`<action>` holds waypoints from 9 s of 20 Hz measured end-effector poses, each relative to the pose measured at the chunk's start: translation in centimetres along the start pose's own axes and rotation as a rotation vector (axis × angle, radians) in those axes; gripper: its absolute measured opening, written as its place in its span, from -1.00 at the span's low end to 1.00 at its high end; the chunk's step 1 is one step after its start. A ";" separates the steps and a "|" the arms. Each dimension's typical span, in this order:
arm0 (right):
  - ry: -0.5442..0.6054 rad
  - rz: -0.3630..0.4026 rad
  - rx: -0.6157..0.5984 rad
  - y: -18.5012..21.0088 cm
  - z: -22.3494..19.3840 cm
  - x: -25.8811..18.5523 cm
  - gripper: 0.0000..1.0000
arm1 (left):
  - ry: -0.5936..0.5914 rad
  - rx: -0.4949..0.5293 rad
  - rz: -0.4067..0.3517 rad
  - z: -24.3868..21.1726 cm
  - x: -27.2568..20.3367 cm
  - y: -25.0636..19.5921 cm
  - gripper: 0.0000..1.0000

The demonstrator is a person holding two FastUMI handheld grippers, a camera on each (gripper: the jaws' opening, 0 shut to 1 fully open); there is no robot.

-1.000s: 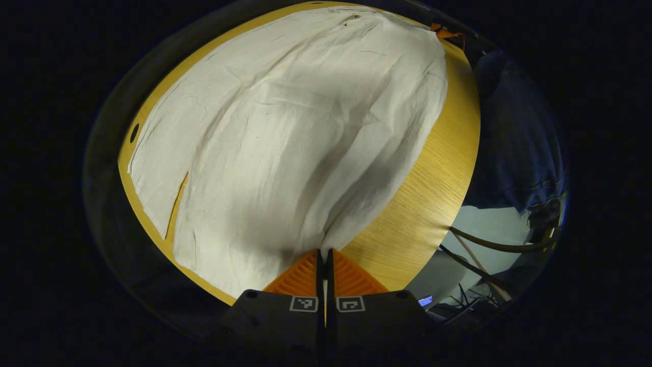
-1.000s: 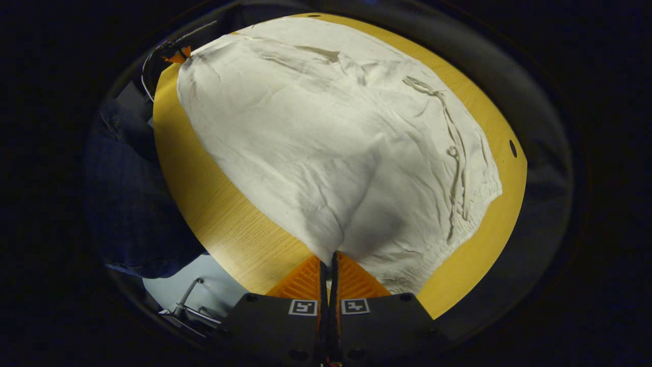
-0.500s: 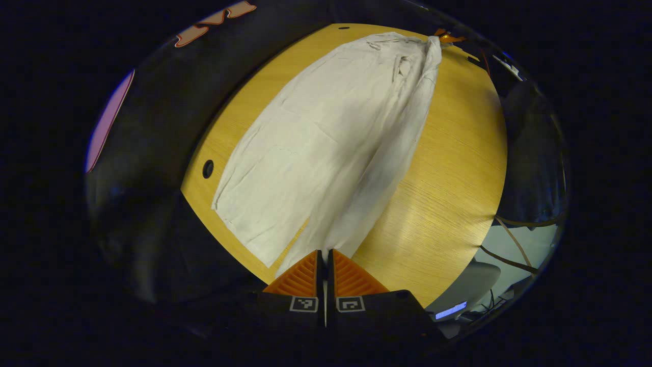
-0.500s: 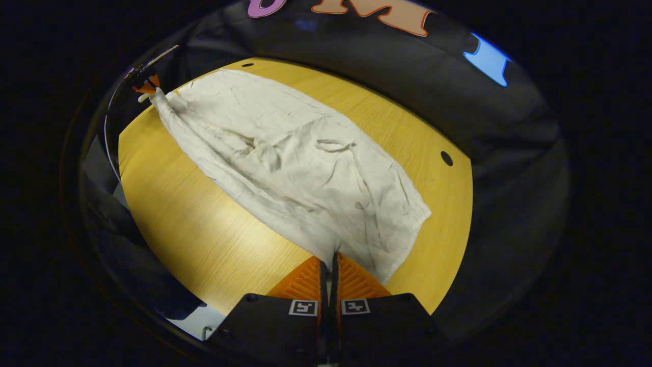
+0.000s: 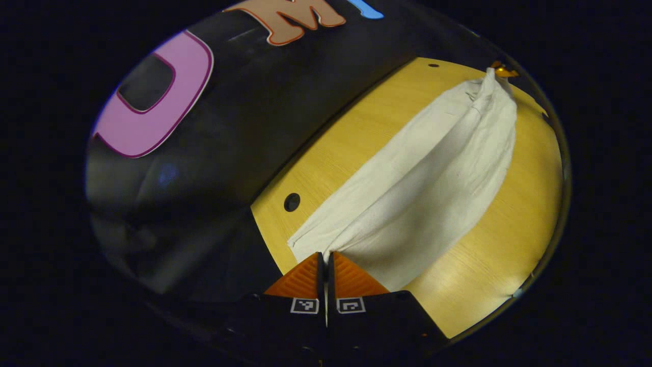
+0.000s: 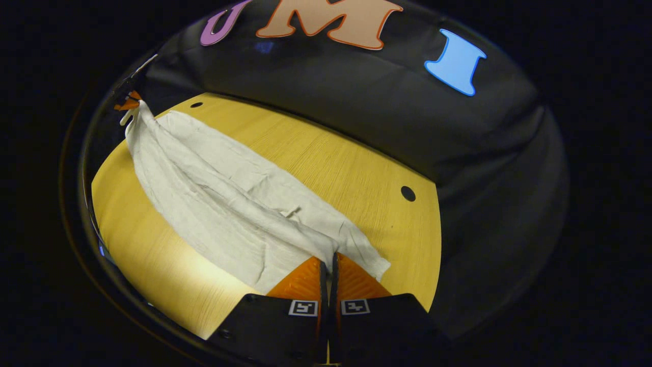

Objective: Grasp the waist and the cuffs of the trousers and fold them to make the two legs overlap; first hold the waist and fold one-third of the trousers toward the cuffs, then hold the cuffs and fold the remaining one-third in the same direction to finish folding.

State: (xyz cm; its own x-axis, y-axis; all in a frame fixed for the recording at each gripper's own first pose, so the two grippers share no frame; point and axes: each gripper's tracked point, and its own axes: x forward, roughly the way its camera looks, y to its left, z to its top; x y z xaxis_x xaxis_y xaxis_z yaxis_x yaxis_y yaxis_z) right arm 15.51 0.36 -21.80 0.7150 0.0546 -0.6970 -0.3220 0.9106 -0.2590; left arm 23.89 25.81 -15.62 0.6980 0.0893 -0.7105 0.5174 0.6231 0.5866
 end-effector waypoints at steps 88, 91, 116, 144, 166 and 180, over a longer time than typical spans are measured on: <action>-0.517 0.232 0.700 7.0 13.0 -3.5 -0.96 | -0.408 -0.764 0.178 7.0 2.3 -3.9 0.94; -0.488 0.329 0.590 13.8 14.3 -3.7 -0.97 | -0.405 -0.780 0.185 6.4 2.0 -3.8 0.94; -0.267 0.364 0.282 24.0 8.3 -8.2 0.83 | -0.262 -0.910 0.192 2.9 4.5 -3.5 0.91; -0.228 0.135 0.490 16.5 3.4 -14.2 0.93 | -0.136 -0.837 0.090 3.1 5.0 -4.9 0.12; -0.246 0.170 0.426 14.7 2.2 -15.6 0.93 | -0.396 -0.876 -0.188 24.6 -3.1 -12.7 -1.00; -0.255 0.074 0.554 4.5 -2.1 -16.4 0.93 | -0.508 -0.464 -0.345 44.8 -6.9 -30.2 -1.00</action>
State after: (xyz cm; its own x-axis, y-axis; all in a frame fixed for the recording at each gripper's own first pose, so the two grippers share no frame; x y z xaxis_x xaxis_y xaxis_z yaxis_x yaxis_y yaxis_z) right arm 1.02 2.75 -12.96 0.8512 0.1594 -0.5001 -0.0549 0.9746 0.2172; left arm 25.61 -28.42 -11.05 0.7344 -0.4674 -0.4921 0.5649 0.8229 0.0615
